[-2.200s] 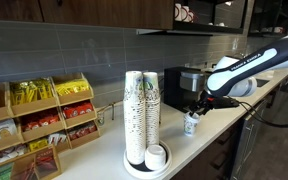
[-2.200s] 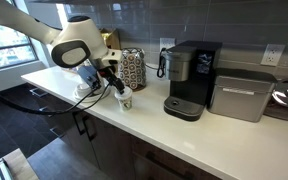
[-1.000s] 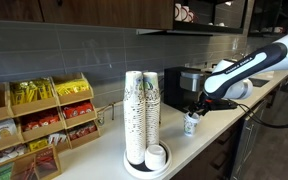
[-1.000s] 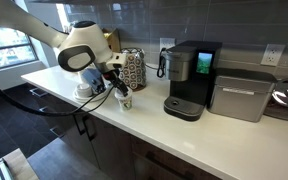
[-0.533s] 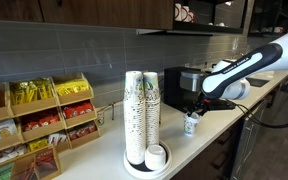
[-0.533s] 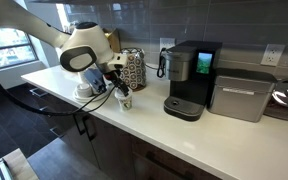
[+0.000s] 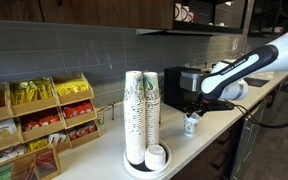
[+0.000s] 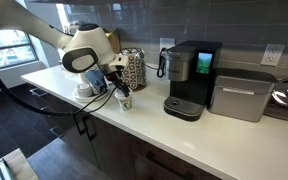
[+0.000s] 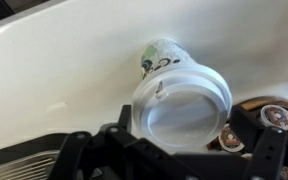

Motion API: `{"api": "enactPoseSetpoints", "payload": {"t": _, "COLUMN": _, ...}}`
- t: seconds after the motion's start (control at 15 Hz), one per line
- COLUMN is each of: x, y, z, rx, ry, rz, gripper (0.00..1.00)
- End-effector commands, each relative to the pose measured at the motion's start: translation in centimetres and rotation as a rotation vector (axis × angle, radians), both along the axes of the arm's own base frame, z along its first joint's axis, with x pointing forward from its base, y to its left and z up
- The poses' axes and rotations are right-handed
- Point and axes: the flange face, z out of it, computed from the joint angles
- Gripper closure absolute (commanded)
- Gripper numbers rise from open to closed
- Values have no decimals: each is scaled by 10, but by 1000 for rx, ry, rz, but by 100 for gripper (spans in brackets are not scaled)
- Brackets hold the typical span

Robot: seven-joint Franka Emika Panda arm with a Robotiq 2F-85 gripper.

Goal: Take the lid off of the coffee cup

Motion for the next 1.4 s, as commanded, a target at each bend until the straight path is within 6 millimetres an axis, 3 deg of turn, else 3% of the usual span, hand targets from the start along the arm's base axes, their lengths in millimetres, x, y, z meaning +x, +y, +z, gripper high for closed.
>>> {"api": "enactPoseSetpoints", "payload": {"t": 0.0, "x": 4, "y": -1, "z": -4, "rx": 2, "ry": -8, "rz": 2, "gripper": 0}}
{"api": "enactPoseSetpoints", "payload": {"t": 0.73, "x": 5, "y": -1, "z": -2, "rx": 3, "ry": -13, "rz": 2, "gripper": 0}}
{"api": "enactPoseSetpoints", "payload": {"t": 1.33, "x": 5, "y": -2, "z": -1, "rx": 2, "ry": -14, "rz": 5, "gripper": 9}}
